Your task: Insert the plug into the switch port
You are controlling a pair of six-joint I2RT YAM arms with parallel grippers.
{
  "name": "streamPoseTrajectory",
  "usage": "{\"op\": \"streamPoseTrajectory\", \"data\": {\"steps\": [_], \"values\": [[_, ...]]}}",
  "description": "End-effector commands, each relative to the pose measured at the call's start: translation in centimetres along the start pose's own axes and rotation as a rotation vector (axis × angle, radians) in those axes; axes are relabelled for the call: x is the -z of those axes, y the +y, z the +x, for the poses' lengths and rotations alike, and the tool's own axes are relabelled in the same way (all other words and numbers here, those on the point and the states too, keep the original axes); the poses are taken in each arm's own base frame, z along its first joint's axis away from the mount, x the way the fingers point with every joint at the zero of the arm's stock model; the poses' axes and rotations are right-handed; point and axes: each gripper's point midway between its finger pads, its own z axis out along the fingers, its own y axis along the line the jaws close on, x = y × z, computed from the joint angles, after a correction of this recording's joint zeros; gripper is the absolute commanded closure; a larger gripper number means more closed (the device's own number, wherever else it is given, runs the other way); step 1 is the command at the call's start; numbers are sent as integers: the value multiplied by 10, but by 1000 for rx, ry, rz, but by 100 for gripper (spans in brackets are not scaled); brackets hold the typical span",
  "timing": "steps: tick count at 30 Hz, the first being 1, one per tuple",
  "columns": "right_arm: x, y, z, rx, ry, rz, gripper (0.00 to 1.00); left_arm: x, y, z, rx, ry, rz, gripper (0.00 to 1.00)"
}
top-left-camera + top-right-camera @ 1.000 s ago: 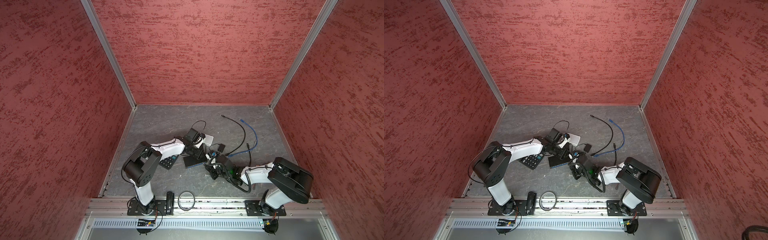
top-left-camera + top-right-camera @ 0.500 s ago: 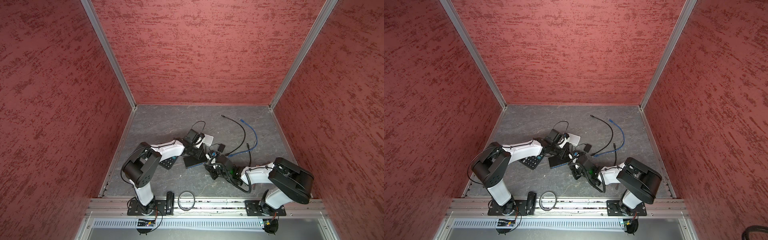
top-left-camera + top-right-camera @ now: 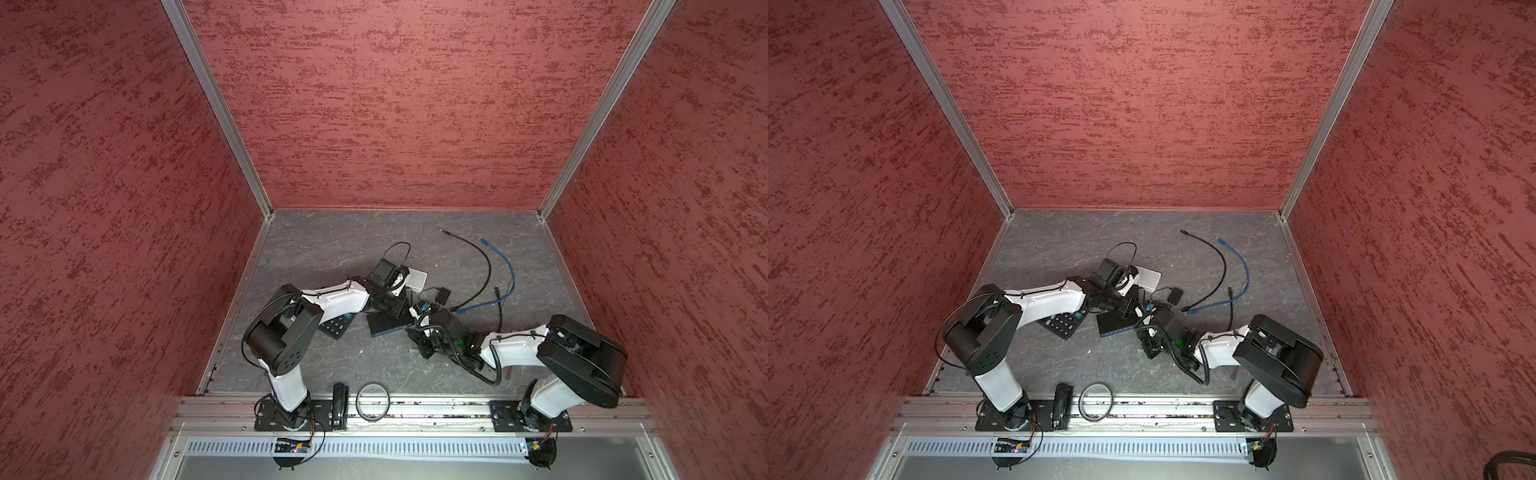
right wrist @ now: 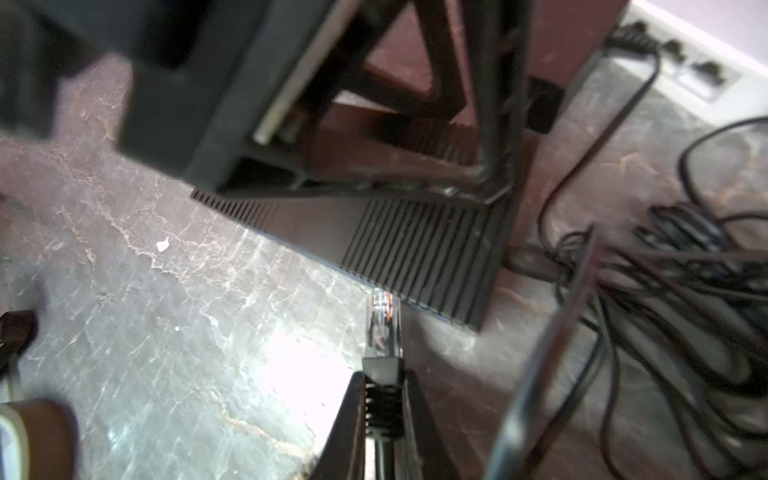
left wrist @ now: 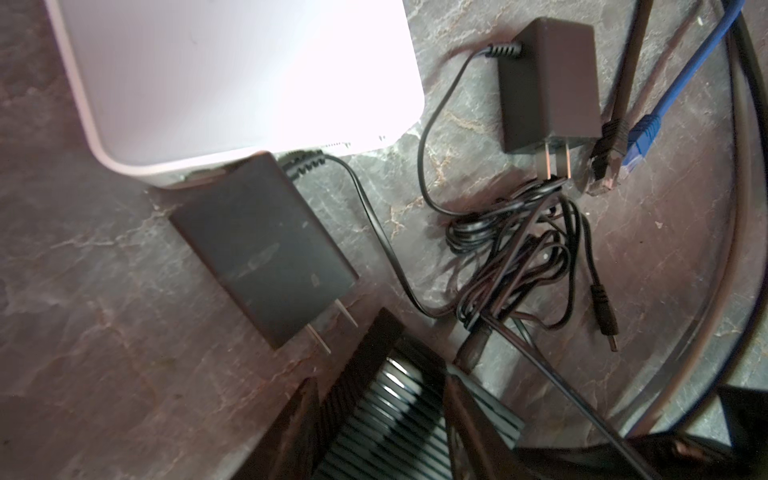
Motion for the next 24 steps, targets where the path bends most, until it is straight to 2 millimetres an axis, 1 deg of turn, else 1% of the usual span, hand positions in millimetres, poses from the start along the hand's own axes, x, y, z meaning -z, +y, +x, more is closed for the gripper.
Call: {"op": "streamPoseTrajectory", "data": {"steps": [1, 2, 4, 6, 11, 14, 16, 20, 23, 24], "values": [[-2, 17, -34, -8, -100, -51, 90, -12, -1, 41, 30, 135, 5, 51], [-3, 19, -34, -5, -100, -55, 90, -12, -1, 41, 30, 133, 6, 51], [-4, 12, -33, -23, -99, -12, 90, -12, -1, 41, 28, 135, 4, 51], [-3, -4, -31, -49, -106, 71, 90, -12, 0, 42, 30, 135, 2, 51], [5, -31, -32, -116, -164, 212, 90, -12, 1, 47, 37, 142, 3, 51], [9, -40, -31, -124, -178, 259, 90, -12, 1, 51, 44, 145, 5, 51], [10, -39, -32, -119, -189, 251, 90, -13, 1, 52, 48, 144, 10, 51], [3, -37, -34, -110, -170, 249, 90, -13, -5, 52, 51, 144, 25, 52], [1, -33, -39, -99, -192, 228, 90, -15, -10, 54, 47, 143, 35, 52], [0, -35, -40, -98, -196, 238, 90, -15, -11, 53, 52, 141, 39, 52]]}}
